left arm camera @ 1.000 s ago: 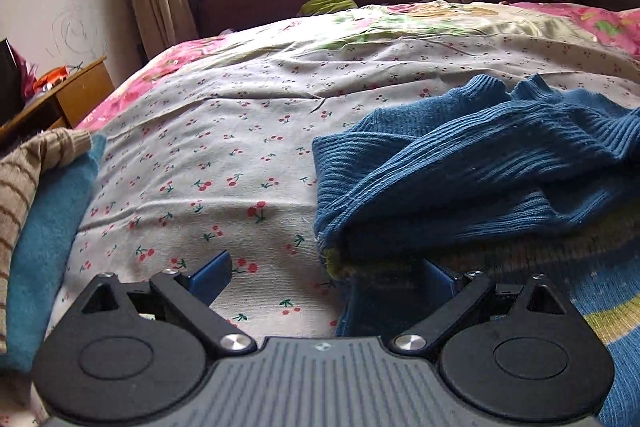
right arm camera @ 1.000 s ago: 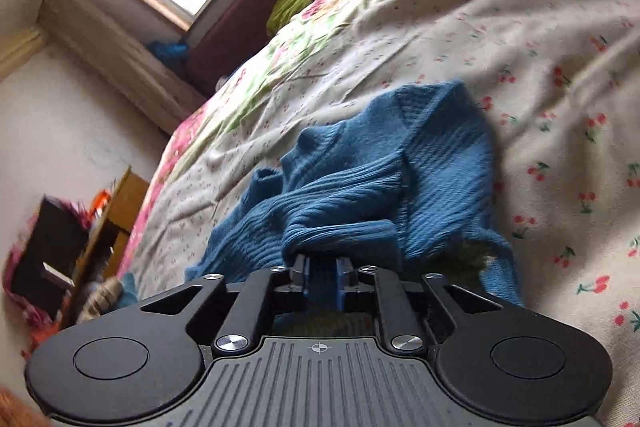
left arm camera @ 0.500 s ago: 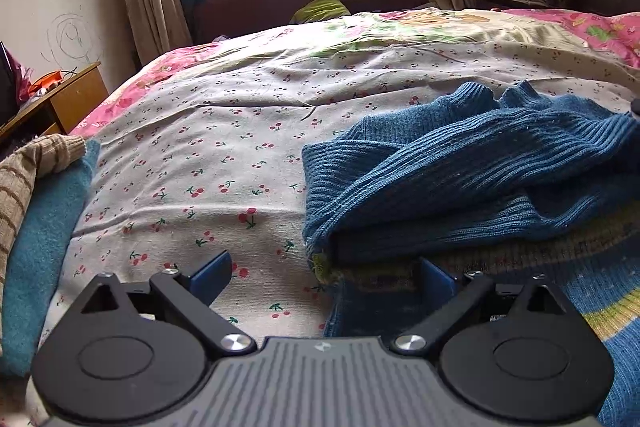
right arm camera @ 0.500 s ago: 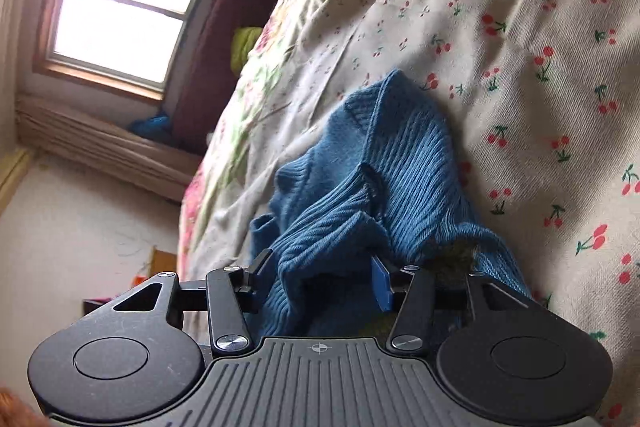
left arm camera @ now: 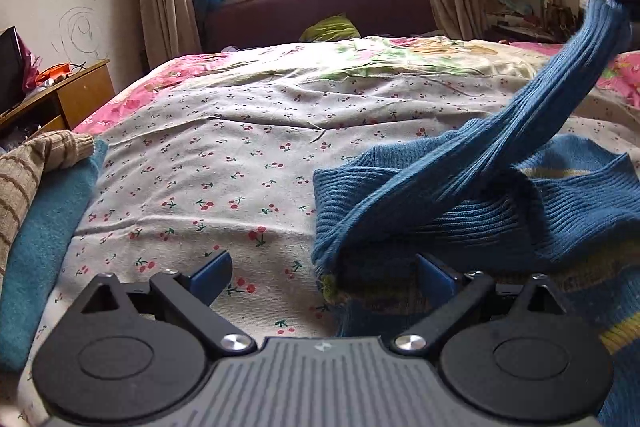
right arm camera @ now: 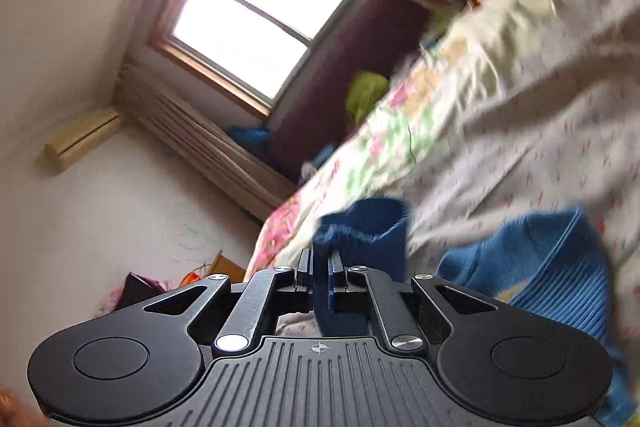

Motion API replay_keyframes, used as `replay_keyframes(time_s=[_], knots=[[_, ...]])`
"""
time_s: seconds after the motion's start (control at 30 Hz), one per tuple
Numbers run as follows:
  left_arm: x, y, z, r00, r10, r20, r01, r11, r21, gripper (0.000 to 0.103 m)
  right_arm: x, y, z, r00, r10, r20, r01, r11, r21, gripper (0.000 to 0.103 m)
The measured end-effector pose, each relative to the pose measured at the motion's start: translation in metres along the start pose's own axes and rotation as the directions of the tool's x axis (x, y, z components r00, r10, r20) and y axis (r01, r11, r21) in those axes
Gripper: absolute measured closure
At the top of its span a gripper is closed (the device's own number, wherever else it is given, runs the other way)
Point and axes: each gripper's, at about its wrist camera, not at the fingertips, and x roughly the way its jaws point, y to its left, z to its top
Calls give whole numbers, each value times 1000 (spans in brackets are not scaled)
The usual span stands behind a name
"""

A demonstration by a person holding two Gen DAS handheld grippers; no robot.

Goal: Fold small clothes
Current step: 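Lay the held sleeve across the sweater body with the right gripper and release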

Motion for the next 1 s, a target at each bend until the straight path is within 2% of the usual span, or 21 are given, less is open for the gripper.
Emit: replay_keyframes(time_s=[0.07,0.1,0.13,0.17,0.2,0.27,0.43,0.5,0.57,0.67,0.73,0.9,1.0], knots=[[2,-1,0,1000,0,-12,0,1000,7,0,2,-22,-6,995,-93,-45,91,994,-60,92],[4,-2,-1,1000,0,-18,0,1000,13,0,5,-38,-11,981,-176,-80,172,984,-51,91],[5,-4,-1,1000,-1,-22,2,1000,20,0,8,-57,-17,957,-259,-131,259,966,-19,91],[5,-5,-1,1000,-1,-25,2,1000,27,0,8,-73,-22,943,-282,-177,290,957,20,91],[5,-6,-2,1000,1,-26,0,999,35,0,5,-83,-26,939,-284,-195,300,952,60,91],[5,-7,-2,1000,3,-25,-2,999,41,0,-3,-85,-29,941,-288,-178,305,949,76,91],[3,2,5,1000,-14,-8,13,1000,-17,0,4,-50,-19,932,-334,-140,319,940,-117,91],[6,7,12,999,-44,-5,44,997,-56,0,20,-36,-13,928,-329,-172,296,935,-196,78],[11,8,18,997,-72,-10,71,995,-72,0,44,-25,-7,909,-360,-212,295,913,-282,66],[17,8,19,996,-89,-14,88,993,-77,0,74,-24,-1,871,-446,-208,345,854,-388,62],[20,9,14,995,-100,-30,97,992,-80,0,83,-32,5,854,-481,-200,382,839,-387,60],[24,10,10,991,-123,-51,118,989,-92,0,80,-56,6,840,-490,-235,406,853,-328,61],[26,9,9,990,-126,-58,120,989,-90,0,80,-65,7,848,-457,-270,384,879,-283,60]])
